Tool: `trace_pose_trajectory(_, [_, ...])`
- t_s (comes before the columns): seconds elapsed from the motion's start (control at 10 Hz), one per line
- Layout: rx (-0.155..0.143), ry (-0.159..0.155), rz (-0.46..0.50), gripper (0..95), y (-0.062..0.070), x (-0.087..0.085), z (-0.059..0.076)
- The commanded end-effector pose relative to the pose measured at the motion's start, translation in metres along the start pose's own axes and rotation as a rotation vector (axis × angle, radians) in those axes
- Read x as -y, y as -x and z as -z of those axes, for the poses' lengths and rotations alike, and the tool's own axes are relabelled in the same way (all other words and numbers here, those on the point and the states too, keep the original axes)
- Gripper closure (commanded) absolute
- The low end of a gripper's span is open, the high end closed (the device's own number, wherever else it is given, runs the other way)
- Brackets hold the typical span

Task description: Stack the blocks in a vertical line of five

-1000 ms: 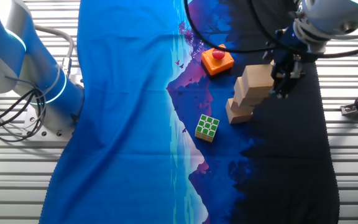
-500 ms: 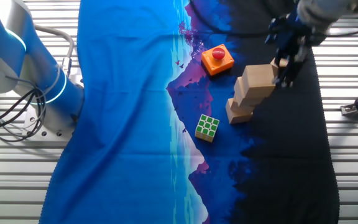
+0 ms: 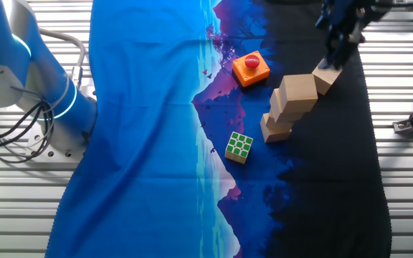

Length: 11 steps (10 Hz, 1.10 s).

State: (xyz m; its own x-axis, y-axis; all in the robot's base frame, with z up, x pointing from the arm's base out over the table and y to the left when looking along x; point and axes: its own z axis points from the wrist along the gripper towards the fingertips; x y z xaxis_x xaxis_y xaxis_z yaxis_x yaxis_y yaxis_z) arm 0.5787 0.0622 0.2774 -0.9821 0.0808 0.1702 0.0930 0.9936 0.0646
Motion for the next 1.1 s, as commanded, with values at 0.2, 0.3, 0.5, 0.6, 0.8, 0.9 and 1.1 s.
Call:
trace_pose_trajectory(0.2, [0.009,-0.004,-0.042,95.0,0.003,-0.033,-0.011])
trace_pose_trajectory(0.3, [0.014,-0.006,-0.049,95.0,0.006,-0.04,-0.016])
trace_pose_trajectory(0.5, [0.032,-0.014,-0.065,95.0,0.018,-0.059,-0.032])
trace_pose_trajectory(0.6, [0.034,-0.015,-0.067,95.0,0.025,-0.065,-0.041])
trace_pose_trajectory(0.8, [0.036,-0.014,-0.061,95.0,0.039,-0.07,-0.055])
trace_pose_trajectory(0.9, [0.036,-0.011,-0.039,95.0,0.048,-0.069,-0.063])
trace_pose_trajectory(1.1, [0.037,-0.006,-0.007,95.0,0.062,-0.066,-0.075])
